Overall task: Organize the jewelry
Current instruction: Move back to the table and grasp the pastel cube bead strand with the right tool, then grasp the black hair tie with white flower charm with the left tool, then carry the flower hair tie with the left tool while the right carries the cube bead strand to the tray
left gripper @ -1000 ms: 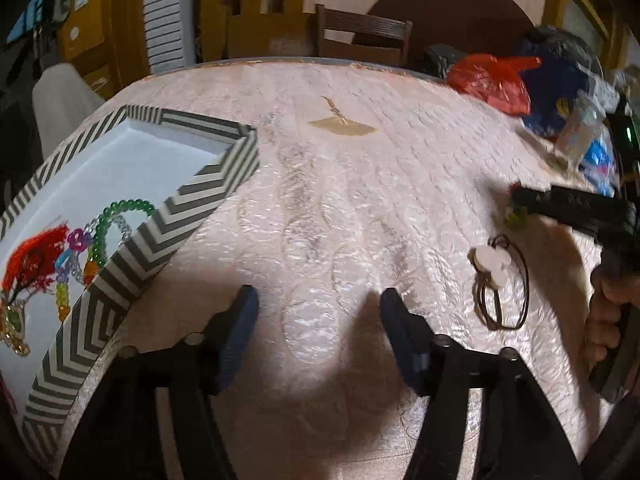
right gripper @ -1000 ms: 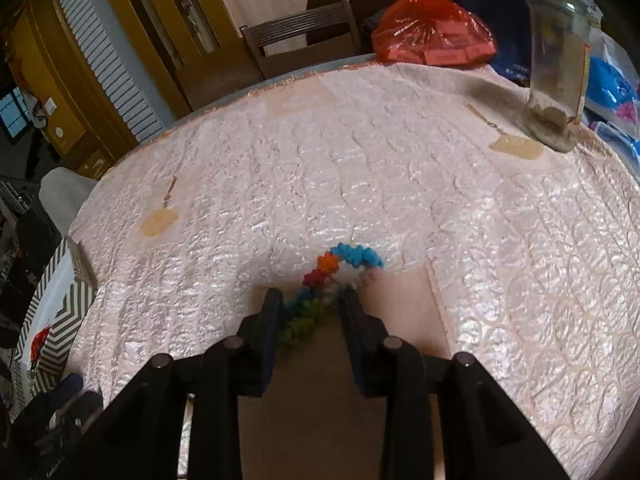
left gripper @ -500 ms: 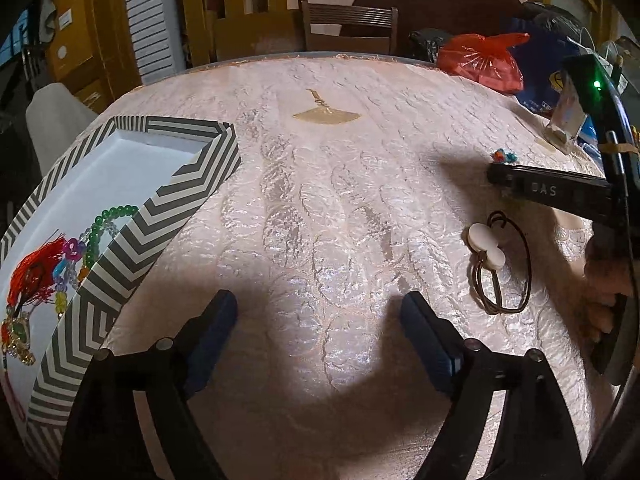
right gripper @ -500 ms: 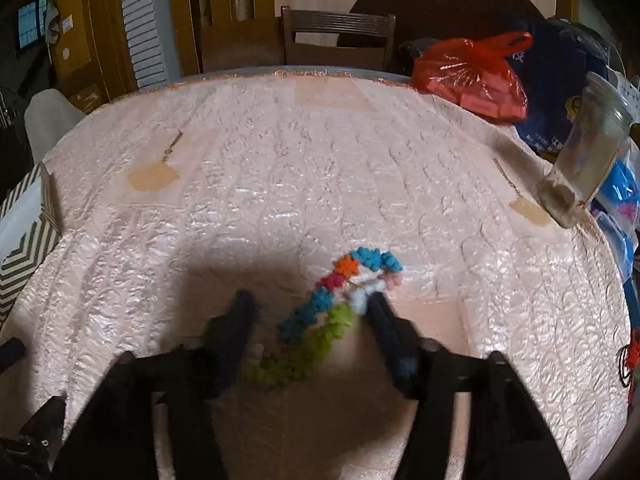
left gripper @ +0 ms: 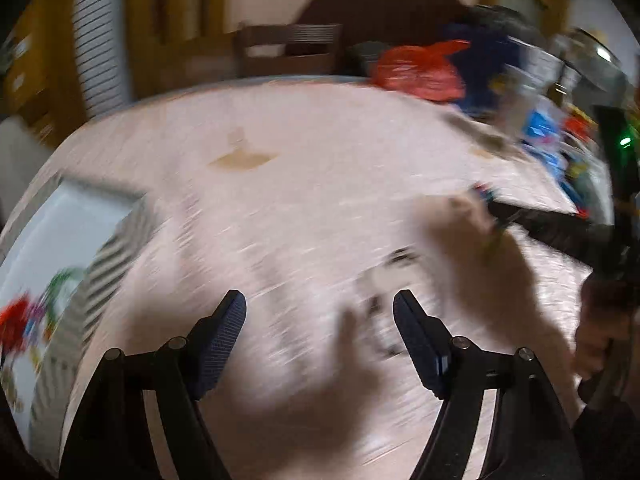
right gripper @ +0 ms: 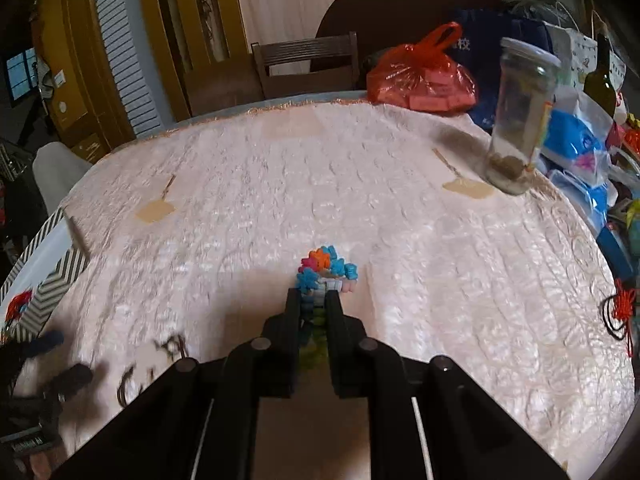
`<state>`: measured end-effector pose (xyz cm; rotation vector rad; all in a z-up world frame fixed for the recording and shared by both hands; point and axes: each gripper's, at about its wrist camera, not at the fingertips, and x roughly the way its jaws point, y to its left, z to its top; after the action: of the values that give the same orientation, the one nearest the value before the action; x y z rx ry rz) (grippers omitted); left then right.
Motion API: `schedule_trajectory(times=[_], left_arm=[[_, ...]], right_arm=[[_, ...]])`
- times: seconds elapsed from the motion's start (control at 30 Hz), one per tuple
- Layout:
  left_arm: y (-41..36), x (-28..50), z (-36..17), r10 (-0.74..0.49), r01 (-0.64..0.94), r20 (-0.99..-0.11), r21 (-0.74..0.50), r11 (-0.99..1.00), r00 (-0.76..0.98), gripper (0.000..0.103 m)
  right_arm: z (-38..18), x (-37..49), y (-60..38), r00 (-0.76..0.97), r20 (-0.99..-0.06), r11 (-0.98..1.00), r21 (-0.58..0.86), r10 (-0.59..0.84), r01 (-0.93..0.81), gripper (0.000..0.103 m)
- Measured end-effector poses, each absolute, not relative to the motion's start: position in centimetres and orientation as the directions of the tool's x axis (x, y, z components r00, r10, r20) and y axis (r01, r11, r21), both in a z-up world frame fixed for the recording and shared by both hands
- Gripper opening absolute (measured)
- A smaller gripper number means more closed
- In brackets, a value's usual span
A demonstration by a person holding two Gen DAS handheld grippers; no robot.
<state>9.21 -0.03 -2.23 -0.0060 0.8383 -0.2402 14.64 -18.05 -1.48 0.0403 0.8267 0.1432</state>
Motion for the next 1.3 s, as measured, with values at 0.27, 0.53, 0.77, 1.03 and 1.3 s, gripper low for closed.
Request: schedule_trajectory(times=[0.27, 0.53, 0.77, 1.03, 1.3], left_arm=[[-4.2, 12.2, -4.6, -0.202, 0.272, -0.808, -0.053, 0.961, 0.554, 0.093], [-3.6, 11.4, -4.7, -0.170, 0.232, -0.778, -0.032, 0.972, 0.605, 0.052], [-2.6, 10.8, -4.1, -0.198, 0.211, -0.760, -0.081, 0.974, 0.619, 0.046], [-1.2, 9.1, -1.3, -0.201, 0.180, -0.720, -0.107, 0.978, 0.664, 0.047], [-1.4, 8.4, -0.8, -0.114, 0.122, -0.726, -0.042, 0.992, 0.679, 0.047]], right_arm=[[-3.8, 13.4, -17.9, 0.619, -0.771, 0.984, 0.052, 0.147, -0.169, 0.011], [-4.2, 13.4, -18.7, 0.611, -0.769, 0.979, 0.097, 0.187, -0.178, 0.012], [-4.3, 13.5, -18.6, 0.610, -0.771, 0.980, 0.092, 0.184, -0.179, 0.012], [-3.8, 13.6, -18.2, 0.608, -0.775, 0.982, 0.081, 0.170, -0.171, 0.011], [0.6, 12.5, -18.7, 0.711, -0.675, 0.980, 0.132, 0.198, -0.148, 0.011]])
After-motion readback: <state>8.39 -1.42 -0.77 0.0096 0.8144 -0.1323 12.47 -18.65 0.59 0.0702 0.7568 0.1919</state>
